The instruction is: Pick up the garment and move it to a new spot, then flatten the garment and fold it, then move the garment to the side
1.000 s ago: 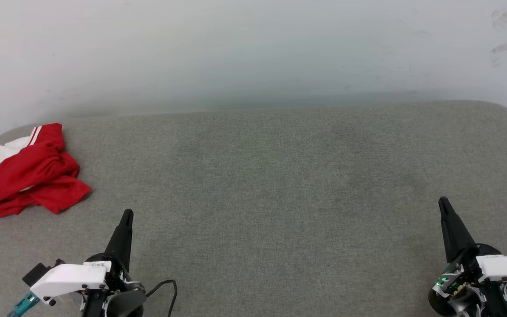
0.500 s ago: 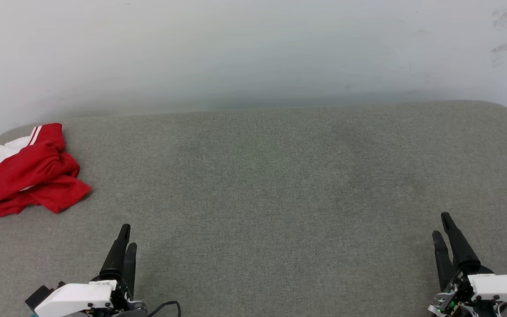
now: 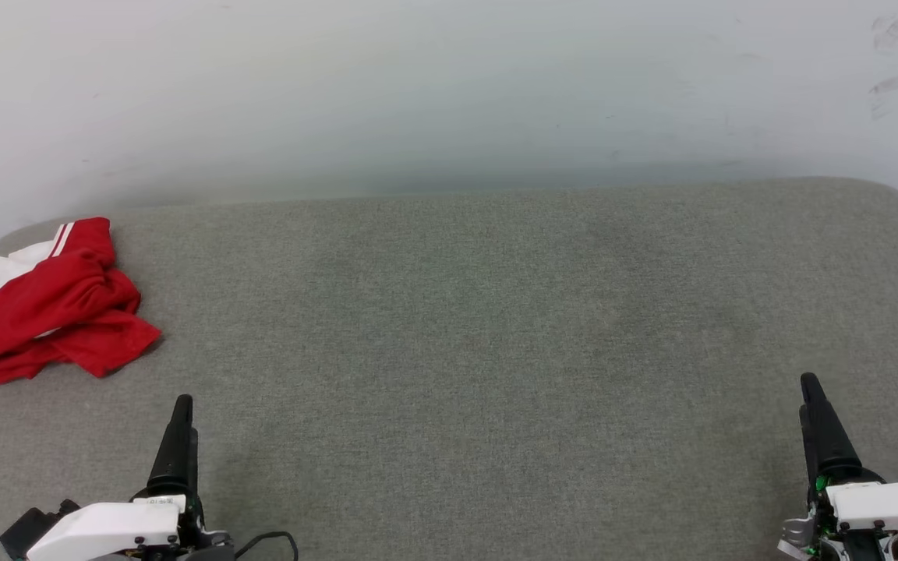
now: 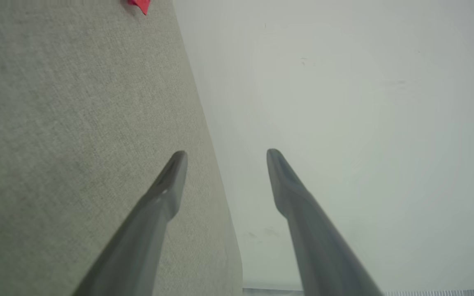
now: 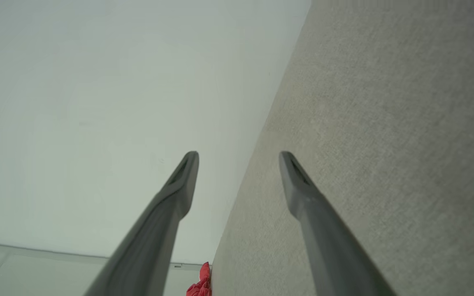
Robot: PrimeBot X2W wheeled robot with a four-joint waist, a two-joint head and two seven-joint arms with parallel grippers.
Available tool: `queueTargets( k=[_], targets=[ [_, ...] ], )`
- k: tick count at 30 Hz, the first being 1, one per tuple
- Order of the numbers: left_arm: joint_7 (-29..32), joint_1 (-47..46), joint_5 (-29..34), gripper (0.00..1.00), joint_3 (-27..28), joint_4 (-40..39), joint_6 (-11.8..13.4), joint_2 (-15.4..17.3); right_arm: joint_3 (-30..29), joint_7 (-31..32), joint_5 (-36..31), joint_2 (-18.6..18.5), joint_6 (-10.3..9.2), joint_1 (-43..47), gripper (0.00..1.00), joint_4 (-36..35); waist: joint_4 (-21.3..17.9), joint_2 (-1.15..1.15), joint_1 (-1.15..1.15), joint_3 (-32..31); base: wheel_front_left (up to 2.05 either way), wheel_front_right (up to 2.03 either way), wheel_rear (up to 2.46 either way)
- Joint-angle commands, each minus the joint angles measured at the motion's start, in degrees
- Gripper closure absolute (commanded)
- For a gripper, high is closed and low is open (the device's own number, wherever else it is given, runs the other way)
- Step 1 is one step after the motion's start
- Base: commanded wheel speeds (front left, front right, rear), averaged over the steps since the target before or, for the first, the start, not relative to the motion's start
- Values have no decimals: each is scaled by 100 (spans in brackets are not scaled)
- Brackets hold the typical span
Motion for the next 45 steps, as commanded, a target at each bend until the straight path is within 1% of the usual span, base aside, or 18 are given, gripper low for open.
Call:
queueTargets(
  k=[1,4,11,18,22,27,29,36,40,45],
  targets=[
    [-63,-10,173,0,50,-144,-6,11,-41,-62,-247,-11,9,-96,0,-149,4,0,0,0,0,0,0],
    [-131,11,416,0,103,-266,-7,11,-35,-132,-729,-11,10,-95,0,-315,11,0,0,5,0,0,0],
    [-282,23,1373,0,271,-761,-9,13,65,-285,-2084,-11,10,-46,0,-808,23,0,0,27,0,0,0],
    [-423,136,2132,0,94,-1142,-10,15,161,-424,-3246,-11,11,-42,0,-1234,22,0,0,46,0,0,0],
    [-501,162,2791,0,-30,-1458,40,14,242,-501,-3835,-11,11,-45,0,-1422,15,0,0,58,0,0,0],
    [-590,234,3631,0,-382,-1815,245,15,352,-596,-4509,-10,11,-15,0,-1553,6,0,0,72,0,0,0],
    [-626,277,3991,0,-537,-1874,293,15,382,-629,-4750,-10,11,7,0,-1585,5,0,0,73,0,0,0],
    [-747,306,5056,0,-1029,-2091,600,52,424,-746,-5483,-10,11,70,0,-1672,2,0,0,84,0,0,0],
    [-813,328,5458,0,-1350,-2126,858,230,430,-812,-5856,-10,12,100,0,-1683,-1,0,0,90,0,0,0],
    [-883,321,5827,0,-1784,-2101,1299,479,388,-890,-6311,-10,12,175,0,-1595,-4,0,0,93,0,0,0]
  ],
)
